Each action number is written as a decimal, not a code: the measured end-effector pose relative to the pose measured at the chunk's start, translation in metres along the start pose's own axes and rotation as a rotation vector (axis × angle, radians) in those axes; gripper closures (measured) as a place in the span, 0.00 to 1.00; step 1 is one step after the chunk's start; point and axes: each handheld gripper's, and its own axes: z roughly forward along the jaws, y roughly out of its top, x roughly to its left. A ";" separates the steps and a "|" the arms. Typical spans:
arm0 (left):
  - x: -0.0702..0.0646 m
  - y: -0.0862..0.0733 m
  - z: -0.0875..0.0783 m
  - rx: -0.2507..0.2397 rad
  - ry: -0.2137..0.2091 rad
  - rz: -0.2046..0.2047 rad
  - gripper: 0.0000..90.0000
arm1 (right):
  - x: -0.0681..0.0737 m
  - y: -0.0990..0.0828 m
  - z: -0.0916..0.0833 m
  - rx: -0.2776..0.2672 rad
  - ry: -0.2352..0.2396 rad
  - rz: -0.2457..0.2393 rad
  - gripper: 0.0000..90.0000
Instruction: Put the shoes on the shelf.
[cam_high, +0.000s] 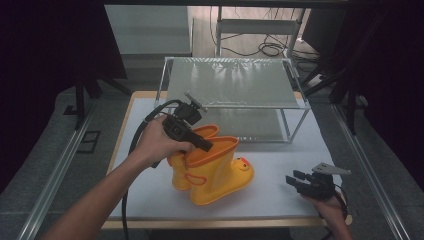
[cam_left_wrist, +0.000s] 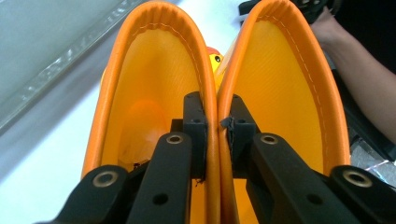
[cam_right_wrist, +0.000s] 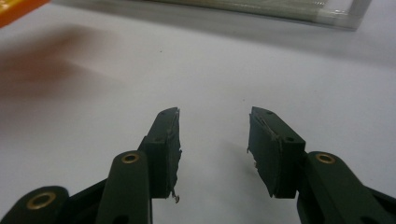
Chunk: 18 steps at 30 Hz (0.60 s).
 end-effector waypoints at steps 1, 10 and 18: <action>-0.002 0.003 0.000 0.001 -0.003 0.008 0.91 | -0.001 0.000 0.000 -0.003 0.000 0.002 0.59; -0.014 0.028 -0.006 -0.033 -0.061 0.028 0.91 | -0.003 -0.001 -0.001 -0.004 -0.002 0.011 0.59; -0.022 0.052 -0.012 -0.055 -0.103 0.023 0.91 | -0.004 -0.002 0.000 -0.001 -0.001 0.020 0.59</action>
